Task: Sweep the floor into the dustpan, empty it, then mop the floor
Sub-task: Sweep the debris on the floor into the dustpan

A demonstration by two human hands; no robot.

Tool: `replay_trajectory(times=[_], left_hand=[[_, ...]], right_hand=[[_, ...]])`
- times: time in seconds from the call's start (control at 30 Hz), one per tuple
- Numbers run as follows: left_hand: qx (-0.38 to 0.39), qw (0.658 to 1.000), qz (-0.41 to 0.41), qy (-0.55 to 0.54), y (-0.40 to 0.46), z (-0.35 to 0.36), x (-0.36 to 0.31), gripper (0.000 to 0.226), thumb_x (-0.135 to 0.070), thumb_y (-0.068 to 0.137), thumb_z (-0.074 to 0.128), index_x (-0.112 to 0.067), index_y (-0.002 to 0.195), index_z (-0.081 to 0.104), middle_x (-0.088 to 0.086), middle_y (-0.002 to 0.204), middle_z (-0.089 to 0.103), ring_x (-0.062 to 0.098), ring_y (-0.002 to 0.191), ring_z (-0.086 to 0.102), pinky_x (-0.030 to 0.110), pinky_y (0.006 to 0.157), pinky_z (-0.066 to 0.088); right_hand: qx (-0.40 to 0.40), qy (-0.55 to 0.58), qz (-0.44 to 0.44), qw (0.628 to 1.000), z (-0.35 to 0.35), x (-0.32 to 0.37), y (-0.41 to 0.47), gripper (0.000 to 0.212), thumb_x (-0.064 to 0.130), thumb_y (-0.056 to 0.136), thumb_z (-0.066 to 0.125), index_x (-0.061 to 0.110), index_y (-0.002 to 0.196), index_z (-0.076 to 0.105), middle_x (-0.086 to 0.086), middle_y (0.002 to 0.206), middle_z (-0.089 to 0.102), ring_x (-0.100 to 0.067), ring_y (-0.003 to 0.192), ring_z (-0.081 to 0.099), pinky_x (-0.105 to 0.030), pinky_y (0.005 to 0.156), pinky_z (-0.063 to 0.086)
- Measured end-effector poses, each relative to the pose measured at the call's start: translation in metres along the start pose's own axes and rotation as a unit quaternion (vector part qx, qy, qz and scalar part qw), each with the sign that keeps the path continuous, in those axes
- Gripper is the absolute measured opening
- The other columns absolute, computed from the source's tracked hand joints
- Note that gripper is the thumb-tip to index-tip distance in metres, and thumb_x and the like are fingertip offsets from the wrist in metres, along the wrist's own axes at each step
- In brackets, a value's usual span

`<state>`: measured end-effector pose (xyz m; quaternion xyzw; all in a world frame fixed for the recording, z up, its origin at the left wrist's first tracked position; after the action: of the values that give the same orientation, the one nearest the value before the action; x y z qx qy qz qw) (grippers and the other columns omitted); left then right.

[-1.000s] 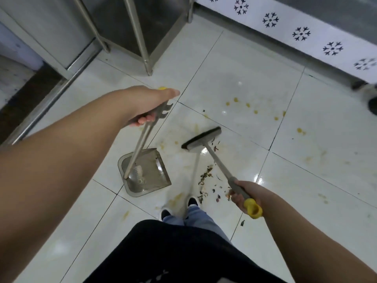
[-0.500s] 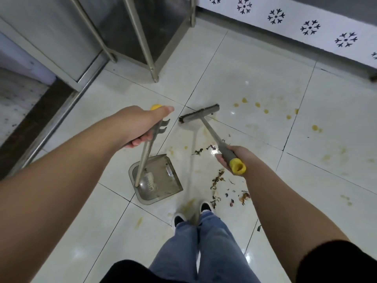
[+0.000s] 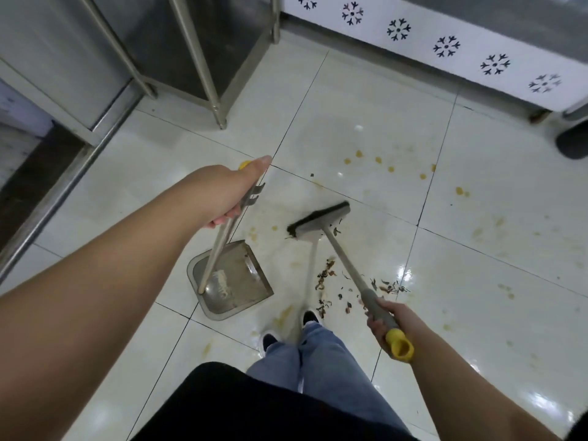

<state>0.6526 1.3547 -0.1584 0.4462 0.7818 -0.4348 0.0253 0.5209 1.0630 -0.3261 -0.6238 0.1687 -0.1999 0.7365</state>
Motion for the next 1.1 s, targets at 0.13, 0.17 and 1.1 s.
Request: replay_trajectory(times=[0.13,0.17,1.1], left_hand=[[-0.007,1.0,0.008,-0.002,0.001,-0.004,0.011,0.075,-0.078,0.078,0.033,-0.009,0.056,0.054,-0.001,0.041,0.046,0.018,0.042,0.041,0.026,0.05,0.035],[-0.007,1.0,0.011,-0.007,0.0,-0.004,0.013,0.074,-0.077,0.078,0.033,-0.01,0.056,0.053,-0.002,0.038,0.046,0.018,0.042,0.04,0.025,0.05,0.035],[-0.087,0.988,-0.017,0.126,-0.039,0.046,0.015,0.083,-0.078,0.079,0.027,-0.003,0.064,0.059,0.01,0.058,0.055,0.025,0.051,0.049,0.028,0.054,0.037]], right_hand=[[-0.026,-0.001,0.035,0.999,-0.053,-0.038,-0.01,0.032,0.029,0.095,0.05,-0.002,0.09,0.052,-0.011,0.046,0.052,-0.016,0.026,0.047,-0.018,0.027,0.042],[-0.027,0.001,0.045,0.999,-0.062,-0.044,-0.013,0.032,0.029,0.095,0.049,-0.003,0.092,0.051,-0.011,0.047,0.051,-0.016,0.026,0.046,-0.018,0.027,0.041],[0.081,-0.123,0.052,0.988,0.001,0.036,0.014,0.032,0.031,0.1,0.038,0.009,0.077,0.038,-0.003,0.04,0.042,-0.009,0.022,0.038,-0.01,0.026,0.034]])
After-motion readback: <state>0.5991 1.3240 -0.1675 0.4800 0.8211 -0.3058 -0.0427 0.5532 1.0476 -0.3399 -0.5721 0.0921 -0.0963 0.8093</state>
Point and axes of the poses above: each hand's wrist, its own y-axis towards the middle knuckle, its own z-axis out of the palm, x = y × z, the point moved 1 cm from there along y, towards the middle knuckle
